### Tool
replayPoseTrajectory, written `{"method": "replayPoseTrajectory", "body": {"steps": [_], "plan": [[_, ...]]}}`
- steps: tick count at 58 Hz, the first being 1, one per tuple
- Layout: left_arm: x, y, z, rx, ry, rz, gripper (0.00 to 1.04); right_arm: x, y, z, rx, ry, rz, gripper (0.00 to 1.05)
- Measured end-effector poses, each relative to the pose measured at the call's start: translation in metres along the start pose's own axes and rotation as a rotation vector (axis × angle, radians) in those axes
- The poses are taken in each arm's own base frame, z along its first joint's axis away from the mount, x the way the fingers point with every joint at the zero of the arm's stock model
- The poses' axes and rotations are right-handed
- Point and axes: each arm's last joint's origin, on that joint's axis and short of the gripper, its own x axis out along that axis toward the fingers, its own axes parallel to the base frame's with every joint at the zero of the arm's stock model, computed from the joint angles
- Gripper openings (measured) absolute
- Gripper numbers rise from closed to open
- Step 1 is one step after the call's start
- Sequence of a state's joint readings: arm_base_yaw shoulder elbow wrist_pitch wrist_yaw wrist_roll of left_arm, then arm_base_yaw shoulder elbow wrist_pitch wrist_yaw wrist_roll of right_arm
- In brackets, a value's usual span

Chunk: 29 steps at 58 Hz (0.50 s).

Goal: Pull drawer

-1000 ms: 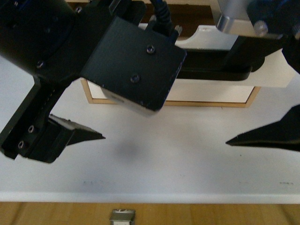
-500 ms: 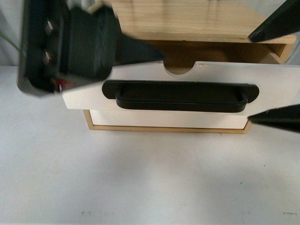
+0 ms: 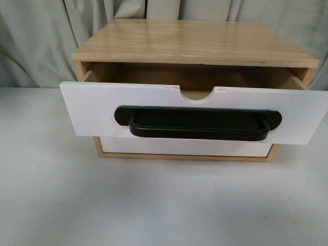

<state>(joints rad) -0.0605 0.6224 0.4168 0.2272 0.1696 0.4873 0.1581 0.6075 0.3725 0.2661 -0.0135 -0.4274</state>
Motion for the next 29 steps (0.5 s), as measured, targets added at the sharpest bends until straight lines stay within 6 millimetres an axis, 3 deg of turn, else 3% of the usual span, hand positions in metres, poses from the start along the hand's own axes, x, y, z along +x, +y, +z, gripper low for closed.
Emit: {"method": "replayPoseTrajectory", "body": {"steps": [9, 21, 24, 29], "plan": [[-0.016, -0.001, -0.033, -0.245, 0.106, 0.102, 0.98, -0.024, 0.002, -0.029, 0.186, 0.056, -0.221, 0.96], [-0.018, -0.001, -0.036, -0.365, 0.097, 0.123, 0.98, -0.031, -0.001, -0.034, 0.333, 0.038, -0.267, 0.95], [-0.019, -0.001, -0.035, -0.373, 0.093, 0.139, 0.97, -0.033, -0.001, -0.039, 0.373, 0.067, -0.18, 0.84], [-0.022, -0.011, -0.042, -0.444, 0.083, 0.213, 0.76, -0.036, 0.002, -0.049, 0.4, 0.071, -0.162, 0.63]]}}
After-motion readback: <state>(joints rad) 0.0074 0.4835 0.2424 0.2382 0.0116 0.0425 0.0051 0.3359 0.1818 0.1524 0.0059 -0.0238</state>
